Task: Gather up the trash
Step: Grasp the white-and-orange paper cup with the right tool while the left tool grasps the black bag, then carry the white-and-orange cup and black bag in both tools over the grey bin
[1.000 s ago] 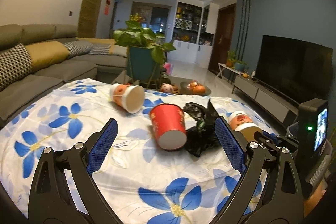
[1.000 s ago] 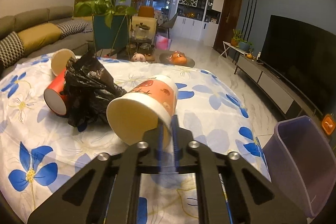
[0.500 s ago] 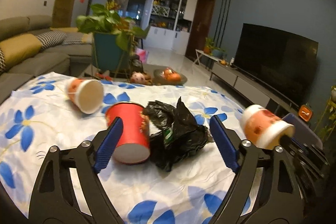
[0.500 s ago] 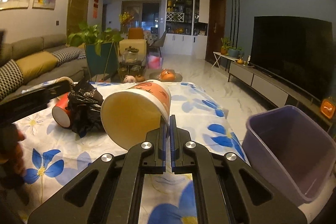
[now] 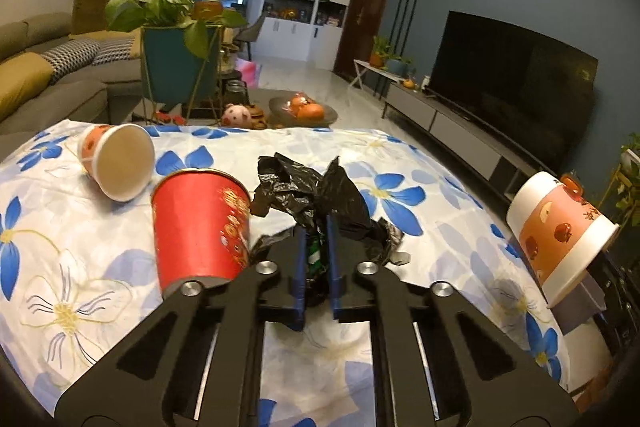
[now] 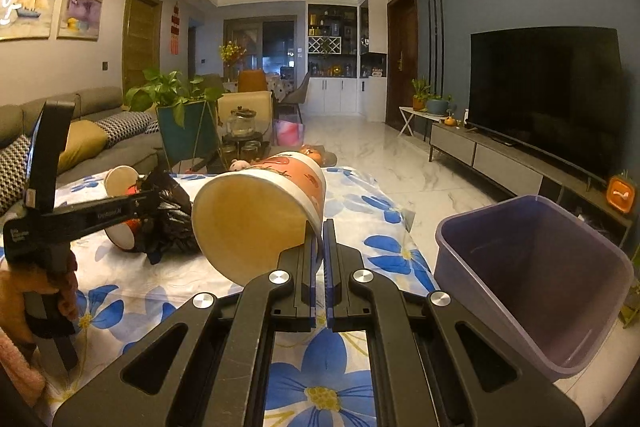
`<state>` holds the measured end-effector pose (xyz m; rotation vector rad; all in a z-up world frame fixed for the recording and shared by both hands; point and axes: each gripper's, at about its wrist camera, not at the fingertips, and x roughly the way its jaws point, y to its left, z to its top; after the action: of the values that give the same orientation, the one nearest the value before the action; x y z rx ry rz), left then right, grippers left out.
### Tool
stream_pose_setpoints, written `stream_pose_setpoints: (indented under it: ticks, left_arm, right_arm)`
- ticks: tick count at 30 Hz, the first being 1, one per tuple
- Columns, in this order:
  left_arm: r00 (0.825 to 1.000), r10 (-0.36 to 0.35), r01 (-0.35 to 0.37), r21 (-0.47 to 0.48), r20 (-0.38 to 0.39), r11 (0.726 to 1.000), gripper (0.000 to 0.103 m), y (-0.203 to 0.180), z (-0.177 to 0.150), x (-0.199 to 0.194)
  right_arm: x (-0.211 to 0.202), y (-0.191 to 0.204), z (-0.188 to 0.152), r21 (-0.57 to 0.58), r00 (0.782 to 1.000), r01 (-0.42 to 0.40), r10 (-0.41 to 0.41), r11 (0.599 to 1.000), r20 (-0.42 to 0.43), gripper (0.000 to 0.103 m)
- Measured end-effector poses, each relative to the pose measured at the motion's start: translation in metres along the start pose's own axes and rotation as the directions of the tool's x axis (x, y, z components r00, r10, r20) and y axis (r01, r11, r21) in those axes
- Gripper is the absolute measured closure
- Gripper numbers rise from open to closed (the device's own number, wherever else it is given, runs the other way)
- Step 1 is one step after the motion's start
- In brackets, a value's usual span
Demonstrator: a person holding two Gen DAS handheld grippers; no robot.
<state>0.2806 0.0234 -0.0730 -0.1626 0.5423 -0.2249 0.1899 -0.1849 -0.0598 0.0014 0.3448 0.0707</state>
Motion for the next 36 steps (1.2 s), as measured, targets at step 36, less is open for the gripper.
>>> stream_pose_setpoints:
  ticks: [36]
  left_arm:
    - [0.977, -0.091, 0.064, 0.139, 0.193, 0.988, 0.100, -0.107, -0.022, -0.131]
  right_arm:
    - [-0.096, -0.034, 0.000, 0.084, 0.989, 0.072, -0.082, 0.994, 0.121, 0.099]
